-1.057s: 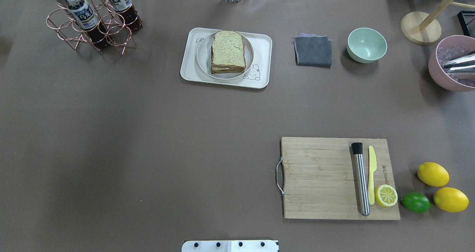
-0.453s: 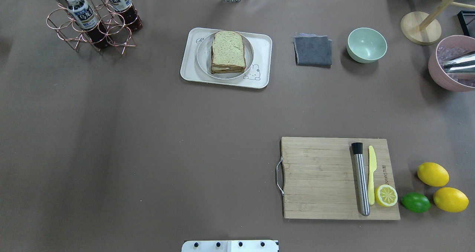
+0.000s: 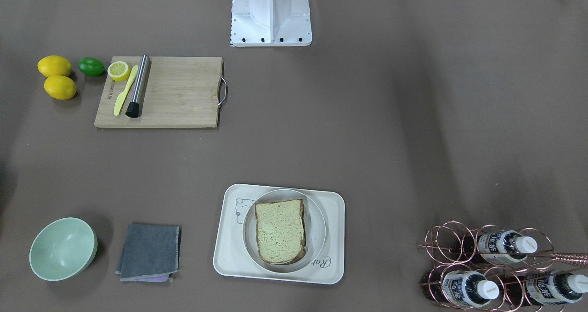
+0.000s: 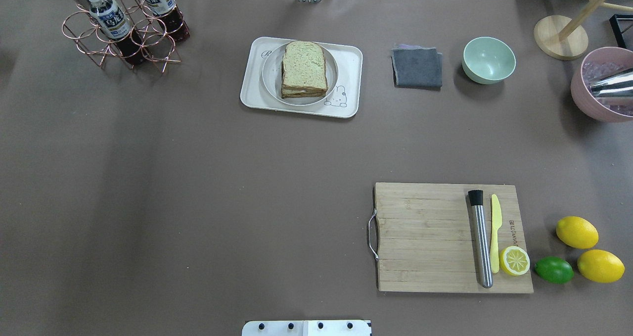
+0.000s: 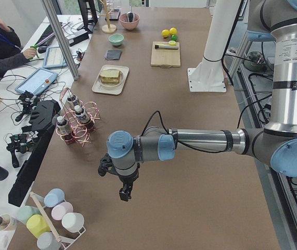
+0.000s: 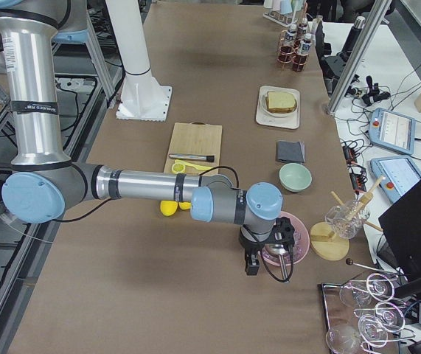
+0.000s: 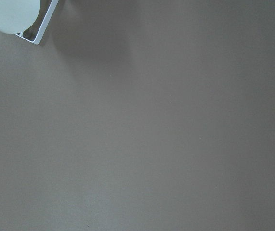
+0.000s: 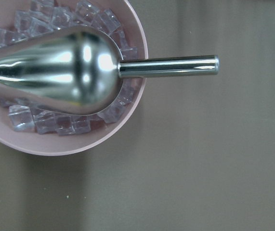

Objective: Make sandwich and place on tray

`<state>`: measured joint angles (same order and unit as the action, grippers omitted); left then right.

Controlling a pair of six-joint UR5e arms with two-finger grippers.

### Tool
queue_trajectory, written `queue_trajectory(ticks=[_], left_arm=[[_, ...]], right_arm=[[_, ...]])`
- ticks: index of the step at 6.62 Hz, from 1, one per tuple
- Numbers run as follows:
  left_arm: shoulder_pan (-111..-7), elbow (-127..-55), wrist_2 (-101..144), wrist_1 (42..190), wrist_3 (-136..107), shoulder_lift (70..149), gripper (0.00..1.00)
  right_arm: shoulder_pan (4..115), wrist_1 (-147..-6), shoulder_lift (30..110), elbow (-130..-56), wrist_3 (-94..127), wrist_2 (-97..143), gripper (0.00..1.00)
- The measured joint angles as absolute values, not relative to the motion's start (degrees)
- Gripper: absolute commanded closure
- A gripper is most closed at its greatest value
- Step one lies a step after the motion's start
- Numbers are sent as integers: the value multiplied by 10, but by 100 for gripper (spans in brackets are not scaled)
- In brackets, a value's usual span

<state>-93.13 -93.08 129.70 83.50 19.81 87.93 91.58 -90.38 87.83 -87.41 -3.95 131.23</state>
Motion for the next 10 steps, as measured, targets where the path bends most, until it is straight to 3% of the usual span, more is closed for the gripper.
queue_trajectory(ticks=[10], left_arm=[[-931,-930,1297,836,197,880,1]], right_arm=[[916,-902,907,-897,-9,1347,0]])
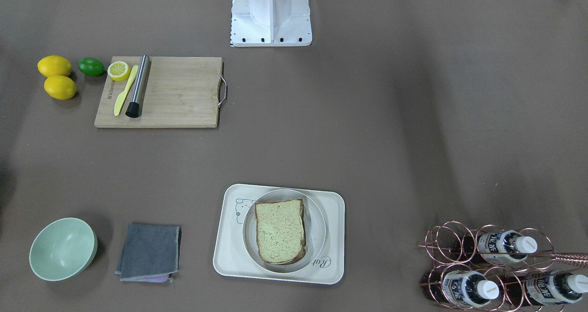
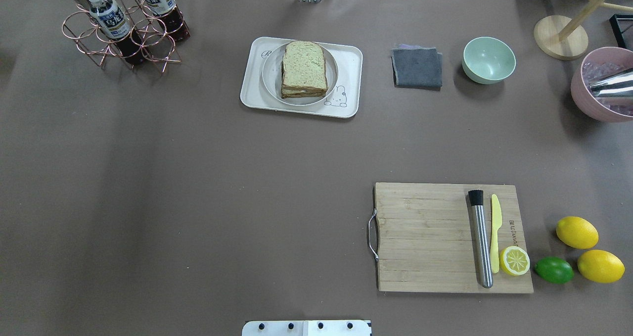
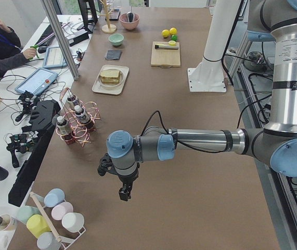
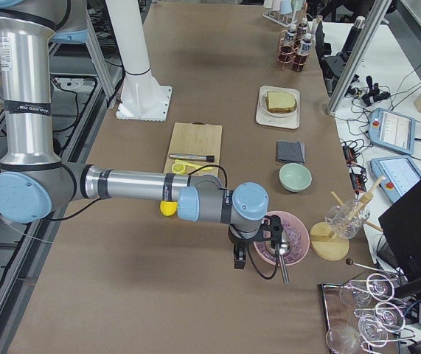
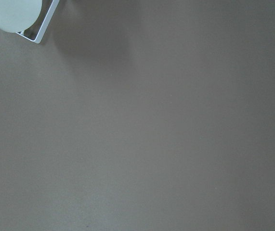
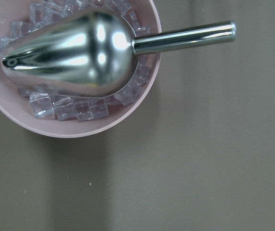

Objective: Make sandwich and place on tray

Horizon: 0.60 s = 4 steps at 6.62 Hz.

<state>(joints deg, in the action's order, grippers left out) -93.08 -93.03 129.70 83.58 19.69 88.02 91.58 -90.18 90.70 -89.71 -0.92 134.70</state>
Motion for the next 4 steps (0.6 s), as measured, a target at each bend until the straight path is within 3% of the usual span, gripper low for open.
queue_trajectory(ticks=[4], left_arm=[[-931,-934,1293,837,197,878,1]], right_arm=[[916,-902,908,-897,-10,1347,0]])
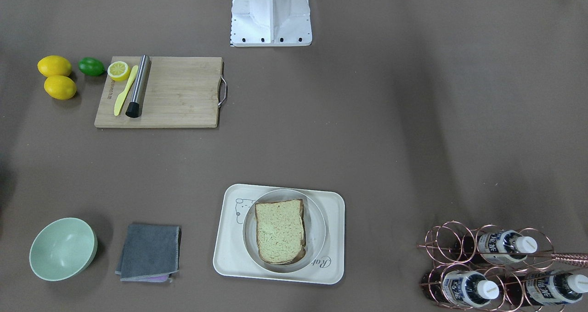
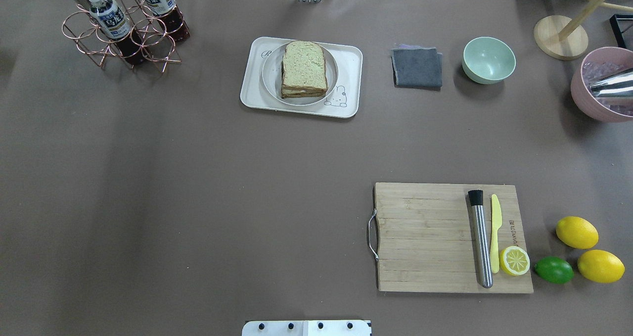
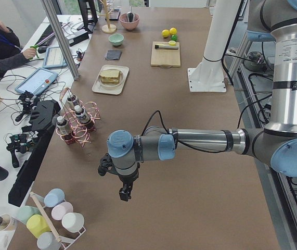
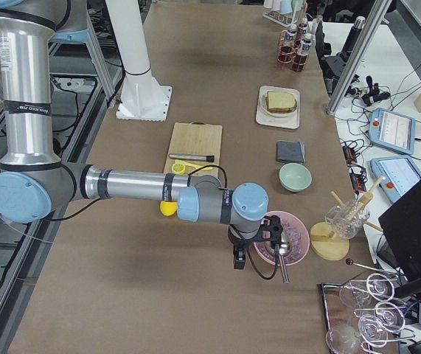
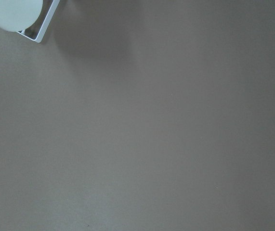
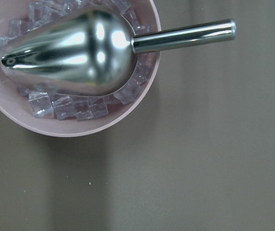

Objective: Make sandwich and place on tray

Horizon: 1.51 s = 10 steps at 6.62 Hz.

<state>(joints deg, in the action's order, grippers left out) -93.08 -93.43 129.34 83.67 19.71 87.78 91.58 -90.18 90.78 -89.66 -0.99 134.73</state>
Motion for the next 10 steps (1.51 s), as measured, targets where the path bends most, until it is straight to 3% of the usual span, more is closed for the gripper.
queue_trajectory(ticks=[10], left_arm=[[-931,-937,1298,836,198,868,1]], right_arm=[[916,-902,911,-900,-14,1347,0]])
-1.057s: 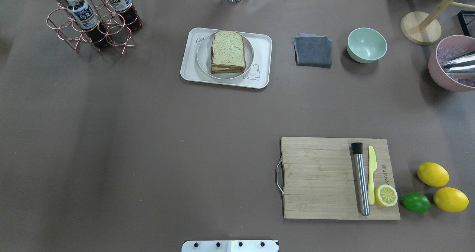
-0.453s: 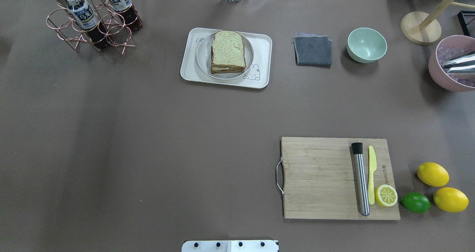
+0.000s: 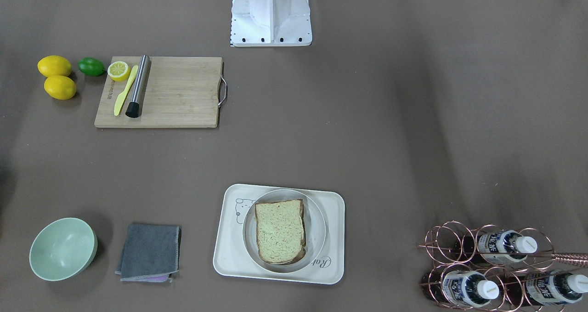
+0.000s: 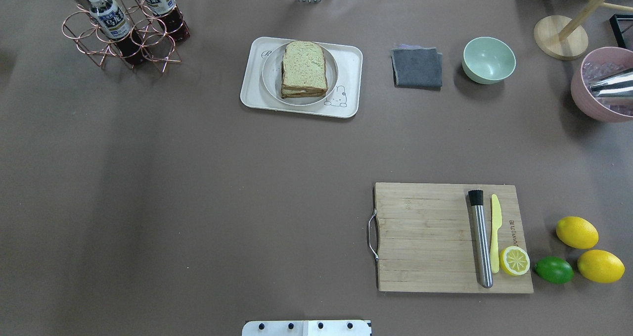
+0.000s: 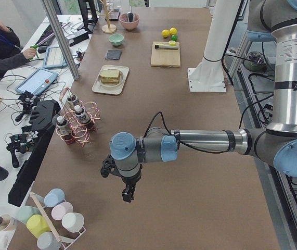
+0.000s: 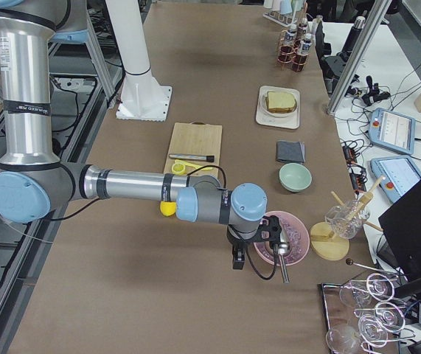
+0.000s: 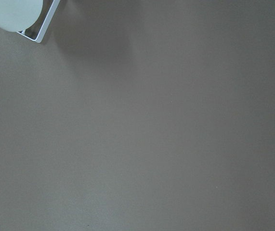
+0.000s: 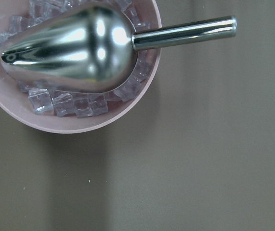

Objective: Make sandwich and place on tray

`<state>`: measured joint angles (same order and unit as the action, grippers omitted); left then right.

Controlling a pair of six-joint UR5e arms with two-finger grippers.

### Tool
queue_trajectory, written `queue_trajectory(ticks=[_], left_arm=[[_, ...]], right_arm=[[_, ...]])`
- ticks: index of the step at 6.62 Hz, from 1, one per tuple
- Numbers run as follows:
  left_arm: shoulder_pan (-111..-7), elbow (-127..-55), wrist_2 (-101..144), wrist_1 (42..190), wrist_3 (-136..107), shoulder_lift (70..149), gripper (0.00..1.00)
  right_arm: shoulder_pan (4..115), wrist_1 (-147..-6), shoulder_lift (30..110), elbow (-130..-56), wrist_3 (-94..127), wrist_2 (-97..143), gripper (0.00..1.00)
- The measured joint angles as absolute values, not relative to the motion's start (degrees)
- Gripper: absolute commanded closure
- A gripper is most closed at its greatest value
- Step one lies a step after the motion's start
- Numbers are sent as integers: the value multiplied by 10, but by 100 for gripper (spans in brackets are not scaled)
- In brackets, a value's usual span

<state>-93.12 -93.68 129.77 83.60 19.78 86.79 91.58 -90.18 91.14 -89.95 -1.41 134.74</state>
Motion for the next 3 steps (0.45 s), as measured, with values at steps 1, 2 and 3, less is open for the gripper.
queue_trajectory(ticks=[1,2,3], left_arm=[[-931,-937,1298,837,198,868,1],[-931,-938,1298,839,198,868,1],[-931,-938,1298,839,198,868,1]], right_arm=[[916,-902,911,-900,-14,1347,0],[916,-902,911,-900,-14,1347,0],[916,-901,911,-900,-14,1347,0]])
